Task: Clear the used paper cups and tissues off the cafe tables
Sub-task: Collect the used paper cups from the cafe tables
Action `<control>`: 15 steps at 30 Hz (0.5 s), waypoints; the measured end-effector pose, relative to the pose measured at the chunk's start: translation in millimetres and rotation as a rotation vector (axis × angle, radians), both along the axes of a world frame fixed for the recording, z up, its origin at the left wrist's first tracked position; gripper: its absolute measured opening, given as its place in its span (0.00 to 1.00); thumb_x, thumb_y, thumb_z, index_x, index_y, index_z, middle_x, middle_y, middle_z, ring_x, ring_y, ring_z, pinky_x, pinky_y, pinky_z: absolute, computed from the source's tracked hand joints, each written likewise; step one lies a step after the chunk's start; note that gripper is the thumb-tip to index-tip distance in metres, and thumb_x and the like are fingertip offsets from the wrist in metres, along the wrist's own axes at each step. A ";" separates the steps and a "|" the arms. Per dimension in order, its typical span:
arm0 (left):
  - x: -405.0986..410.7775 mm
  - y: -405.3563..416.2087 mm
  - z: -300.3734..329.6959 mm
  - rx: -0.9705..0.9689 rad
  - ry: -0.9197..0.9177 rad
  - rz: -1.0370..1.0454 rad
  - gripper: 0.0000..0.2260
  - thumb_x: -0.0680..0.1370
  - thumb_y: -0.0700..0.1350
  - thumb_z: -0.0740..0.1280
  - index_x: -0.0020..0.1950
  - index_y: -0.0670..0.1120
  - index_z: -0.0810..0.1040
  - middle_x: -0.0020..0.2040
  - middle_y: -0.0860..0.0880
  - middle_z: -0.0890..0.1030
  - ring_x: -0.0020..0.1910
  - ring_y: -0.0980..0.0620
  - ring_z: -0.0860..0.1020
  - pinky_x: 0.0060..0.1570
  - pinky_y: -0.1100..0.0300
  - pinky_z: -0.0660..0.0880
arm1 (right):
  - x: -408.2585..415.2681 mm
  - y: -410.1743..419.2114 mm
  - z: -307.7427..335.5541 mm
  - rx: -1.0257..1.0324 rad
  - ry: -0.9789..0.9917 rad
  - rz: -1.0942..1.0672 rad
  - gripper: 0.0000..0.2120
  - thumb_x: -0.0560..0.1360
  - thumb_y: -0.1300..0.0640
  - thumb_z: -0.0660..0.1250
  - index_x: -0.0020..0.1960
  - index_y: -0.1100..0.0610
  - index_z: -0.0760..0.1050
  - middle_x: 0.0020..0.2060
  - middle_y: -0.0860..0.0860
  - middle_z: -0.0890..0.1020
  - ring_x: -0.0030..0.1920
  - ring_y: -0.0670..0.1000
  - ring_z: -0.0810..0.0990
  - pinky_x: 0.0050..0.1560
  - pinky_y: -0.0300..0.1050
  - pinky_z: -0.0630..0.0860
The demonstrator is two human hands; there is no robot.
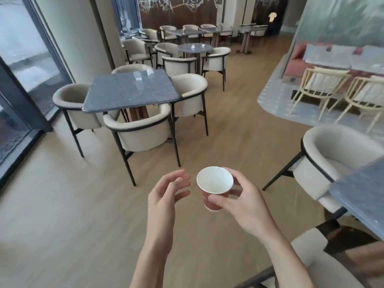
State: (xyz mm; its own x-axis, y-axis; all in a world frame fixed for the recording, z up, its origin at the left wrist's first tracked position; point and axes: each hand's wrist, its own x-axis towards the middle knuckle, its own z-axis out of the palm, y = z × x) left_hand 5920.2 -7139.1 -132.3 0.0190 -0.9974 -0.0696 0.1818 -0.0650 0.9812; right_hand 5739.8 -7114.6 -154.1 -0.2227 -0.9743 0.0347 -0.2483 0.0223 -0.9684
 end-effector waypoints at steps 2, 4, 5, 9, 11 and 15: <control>-8.3 -32.5 1.3 0.007 0.021 -0.060 0.10 0.82 0.37 0.62 0.55 0.44 0.84 0.50 0.45 0.87 0.54 0.48 0.84 0.59 0.45 0.78 | -2.7 -28.6 0.5 -0.002 -0.001 -0.030 0.29 0.66 0.58 0.82 0.63 0.42 0.76 0.57 0.41 0.83 0.55 0.41 0.82 0.55 0.39 0.79; -19.8 -68.0 1.8 0.012 0.014 -0.109 0.10 0.82 0.38 0.62 0.55 0.43 0.84 0.51 0.45 0.87 0.55 0.48 0.84 0.60 0.45 0.78 | -10.5 -59.6 -0.3 -0.008 -0.007 -0.053 0.29 0.67 0.58 0.82 0.63 0.43 0.76 0.57 0.41 0.83 0.56 0.42 0.82 0.54 0.37 0.78; -26.6 -85.7 2.0 0.005 0.002 -0.131 0.10 0.82 0.38 0.62 0.55 0.43 0.84 0.51 0.45 0.87 0.55 0.48 0.84 0.61 0.45 0.78 | -15.8 -76.0 -0.3 -0.014 -0.010 -0.063 0.29 0.67 0.58 0.82 0.64 0.43 0.76 0.57 0.41 0.83 0.56 0.41 0.82 0.54 0.36 0.78; -58.8 -161.1 1.3 -0.033 -0.056 -0.195 0.10 0.82 0.38 0.62 0.55 0.44 0.84 0.50 0.47 0.87 0.54 0.49 0.84 0.60 0.46 0.78 | -46.4 -145.7 -5.1 -0.037 -0.033 -0.082 0.29 0.67 0.57 0.82 0.64 0.44 0.76 0.57 0.42 0.83 0.56 0.41 0.82 0.55 0.37 0.79; -81.0 -201.6 0.8 -0.055 -0.075 -0.215 0.10 0.82 0.38 0.62 0.54 0.44 0.84 0.49 0.47 0.87 0.52 0.48 0.84 0.60 0.46 0.78 | -67.9 -184.8 -7.8 -0.062 -0.050 -0.083 0.29 0.67 0.56 0.82 0.64 0.44 0.76 0.57 0.42 0.83 0.57 0.42 0.82 0.55 0.40 0.79; -131.6 -282.9 8.4 -0.083 -0.111 -0.245 0.10 0.82 0.38 0.63 0.54 0.45 0.84 0.50 0.47 0.87 0.51 0.48 0.84 0.61 0.46 0.78 | -114.5 -262.6 -3.0 -0.088 -0.077 -0.093 0.29 0.68 0.55 0.82 0.65 0.45 0.76 0.58 0.44 0.83 0.58 0.45 0.82 0.55 0.42 0.80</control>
